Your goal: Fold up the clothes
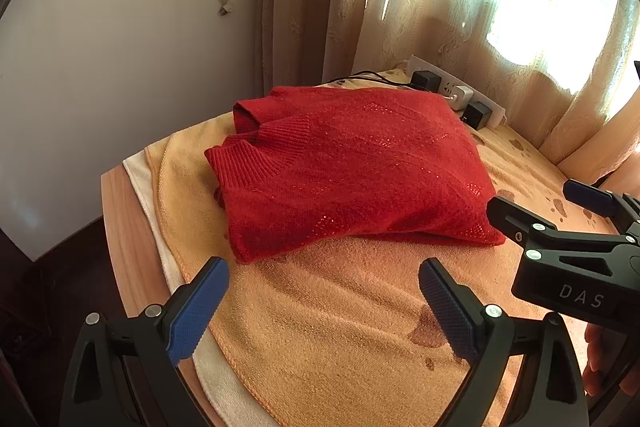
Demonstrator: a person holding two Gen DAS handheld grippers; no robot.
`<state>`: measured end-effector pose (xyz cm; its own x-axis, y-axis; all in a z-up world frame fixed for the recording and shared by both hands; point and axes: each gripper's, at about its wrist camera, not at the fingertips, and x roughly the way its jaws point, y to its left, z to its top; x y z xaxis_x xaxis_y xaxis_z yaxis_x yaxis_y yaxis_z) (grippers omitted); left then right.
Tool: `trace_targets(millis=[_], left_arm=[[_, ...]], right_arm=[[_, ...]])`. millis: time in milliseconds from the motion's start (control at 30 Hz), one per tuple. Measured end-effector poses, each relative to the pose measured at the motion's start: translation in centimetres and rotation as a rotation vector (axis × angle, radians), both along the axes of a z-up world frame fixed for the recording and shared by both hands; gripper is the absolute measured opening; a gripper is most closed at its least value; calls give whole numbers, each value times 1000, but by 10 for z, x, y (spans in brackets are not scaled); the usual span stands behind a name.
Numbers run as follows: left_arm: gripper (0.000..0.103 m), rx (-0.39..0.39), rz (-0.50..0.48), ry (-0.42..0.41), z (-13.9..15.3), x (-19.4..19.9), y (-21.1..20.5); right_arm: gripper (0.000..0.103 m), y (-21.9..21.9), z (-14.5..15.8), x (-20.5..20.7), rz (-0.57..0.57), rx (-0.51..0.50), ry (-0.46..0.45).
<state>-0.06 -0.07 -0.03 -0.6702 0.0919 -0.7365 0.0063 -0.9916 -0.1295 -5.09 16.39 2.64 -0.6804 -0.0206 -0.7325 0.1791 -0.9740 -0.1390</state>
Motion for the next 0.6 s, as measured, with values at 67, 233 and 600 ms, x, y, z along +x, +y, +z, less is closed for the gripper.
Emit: trace_targets(millis=[67,233,600], left_arm=[[98,-2,0,-1,0,-1,-1],[98,-5,2,-3,1,0,2],[98,-11,-4,3,1,2,6]], right_arm=[[103,-1,0,0,0,-1,1],[103,-2,1,1,1,-5,2],[103,-5,2,3,1,0,8]])
